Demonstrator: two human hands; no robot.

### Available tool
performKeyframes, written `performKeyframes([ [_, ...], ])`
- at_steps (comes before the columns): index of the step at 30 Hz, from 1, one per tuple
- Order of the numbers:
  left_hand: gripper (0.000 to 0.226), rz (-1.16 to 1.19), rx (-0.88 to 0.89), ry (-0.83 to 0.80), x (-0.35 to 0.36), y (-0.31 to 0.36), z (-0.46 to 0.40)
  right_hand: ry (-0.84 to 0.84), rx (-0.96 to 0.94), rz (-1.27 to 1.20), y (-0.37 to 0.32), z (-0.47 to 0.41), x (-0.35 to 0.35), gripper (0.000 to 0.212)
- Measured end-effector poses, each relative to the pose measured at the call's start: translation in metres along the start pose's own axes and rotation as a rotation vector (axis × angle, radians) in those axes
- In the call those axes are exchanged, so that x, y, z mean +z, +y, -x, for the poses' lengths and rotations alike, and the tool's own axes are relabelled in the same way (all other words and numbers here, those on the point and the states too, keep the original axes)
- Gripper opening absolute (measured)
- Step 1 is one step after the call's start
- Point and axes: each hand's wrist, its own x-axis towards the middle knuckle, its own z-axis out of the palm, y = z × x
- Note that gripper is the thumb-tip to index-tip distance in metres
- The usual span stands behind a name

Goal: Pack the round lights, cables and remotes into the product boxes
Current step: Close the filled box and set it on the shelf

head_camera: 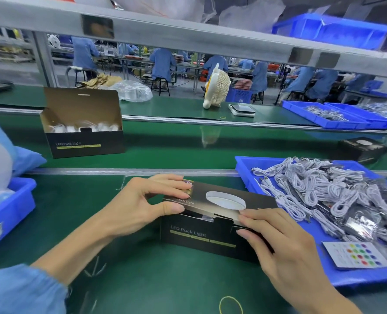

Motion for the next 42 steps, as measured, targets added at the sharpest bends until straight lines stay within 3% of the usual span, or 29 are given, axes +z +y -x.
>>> performKeyframes([
  [8, 0.046, -0.169, 0.12, 0.005, 0.01, -0.008, 0.018, 0.026, 0.019, 0.031, -0.003, 0.001, 0.0, 0.02],
  [14, 0.033, -0.299, 0.255, 0.138, 0.021, -0.007, 0.025, 0.031, -0.002, 0.075, -0.004, 0.002, 0.003, 0.021],
  [18, 0.024, -0.391, 0.396, 0.309, 0.035, -0.005, 0.029, -0.014, -0.054, 0.051, -0.001, 0.002, 0.002, 0.018],
  [26, 0.021, -0.625, 0.488, 0.482, 0.045, 0.001, 0.051, -0.041, -0.137, 0.019, -0.001, 0.001, 0.005, 0.017],
  [29, 0.028, -0.609, 0.471, 0.518, 0.044, 0.002, 0.056, -0.075, -0.243, 0.07, -0.004, 0.0, 0.011, 0.034],
  [35, 0.046, -0.392, 0.28, 0.347, 0.033, -0.003, 0.058, -0.156, -0.362, 0.297, -0.009, -0.022, 0.013, 0.026],
  [42, 0.041, -0.311, 0.232, 0.35, 0.028, -0.004, 0.056, -0.166, -0.39, 0.129, -0.004, -0.029, 0.013, 0.017],
])
